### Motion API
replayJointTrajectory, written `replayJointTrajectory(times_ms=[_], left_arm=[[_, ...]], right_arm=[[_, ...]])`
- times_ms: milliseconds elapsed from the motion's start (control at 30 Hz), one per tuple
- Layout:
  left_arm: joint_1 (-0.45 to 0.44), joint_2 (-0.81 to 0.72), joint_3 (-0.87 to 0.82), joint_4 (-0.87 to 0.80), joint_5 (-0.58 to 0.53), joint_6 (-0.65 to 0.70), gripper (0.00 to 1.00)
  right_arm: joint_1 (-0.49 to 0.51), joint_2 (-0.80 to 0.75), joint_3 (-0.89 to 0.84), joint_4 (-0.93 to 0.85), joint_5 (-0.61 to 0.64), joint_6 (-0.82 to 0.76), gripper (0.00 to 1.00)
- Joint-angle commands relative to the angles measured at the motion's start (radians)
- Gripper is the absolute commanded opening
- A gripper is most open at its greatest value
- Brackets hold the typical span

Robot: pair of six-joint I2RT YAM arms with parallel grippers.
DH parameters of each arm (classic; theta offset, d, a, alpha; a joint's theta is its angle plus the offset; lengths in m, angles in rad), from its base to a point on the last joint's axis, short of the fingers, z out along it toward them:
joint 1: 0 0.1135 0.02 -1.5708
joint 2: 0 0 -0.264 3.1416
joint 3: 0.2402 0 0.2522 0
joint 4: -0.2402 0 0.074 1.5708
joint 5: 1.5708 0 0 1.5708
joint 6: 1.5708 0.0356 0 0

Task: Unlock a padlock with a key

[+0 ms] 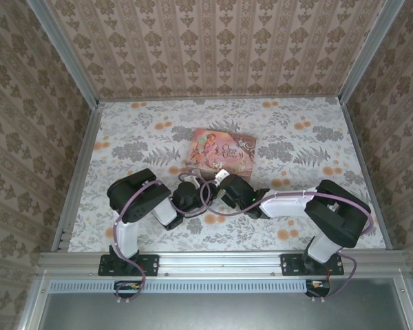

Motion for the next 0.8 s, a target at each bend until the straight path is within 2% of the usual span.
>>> replayJointTrajectory(times_ms=[0, 233, 300, 433, 600, 633, 667, 767], left_arm=[[0.002, 0.042, -0.009, -0.093, 0.019, -0.021, 0.0], [0.001, 0.053, -0.01, -0.093, 0.019, -0.021, 0.0], [0.001, 0.054, -0.009, -0.093, 0.019, -0.021, 0.0], [0.0, 0.053, -0.012, -0.093, 0.016, -0.021, 0.0], [0.0, 0.053, -0.016, -0.093, 0.01, -0.021, 0.0], [0.0, 0.053, -0.016, -0.093, 0.01, -0.021, 0.0], [0.001, 0.053, -0.016, -0.093, 0.008, -0.021, 0.0], [0.001, 0.056, -0.016, -0.093, 0.007, -0.021, 0.0]], right_arm=[[-0.038, -0.065, 0.031, -0.016, -0.158, 0.066, 0.0], [-0.184, -0.111, 0.028, 0.001, -0.595, 0.247, 0.0], [-0.214, -0.096, 0.034, 0.013, -0.687, 0.292, 0.0], [-0.255, -0.056, 0.03, 0.069, -0.804, 0.379, 0.0], [-0.286, -0.057, -0.011, 0.146, -0.825, 0.451, 0.0], [-0.294, -0.064, -0.018, 0.149, -0.824, 0.466, 0.09], [-0.303, -0.077, -0.029, 0.152, -0.817, 0.478, 0.28], [-0.333, -0.132, -0.079, 0.165, -0.8, 0.527, 0.54]])
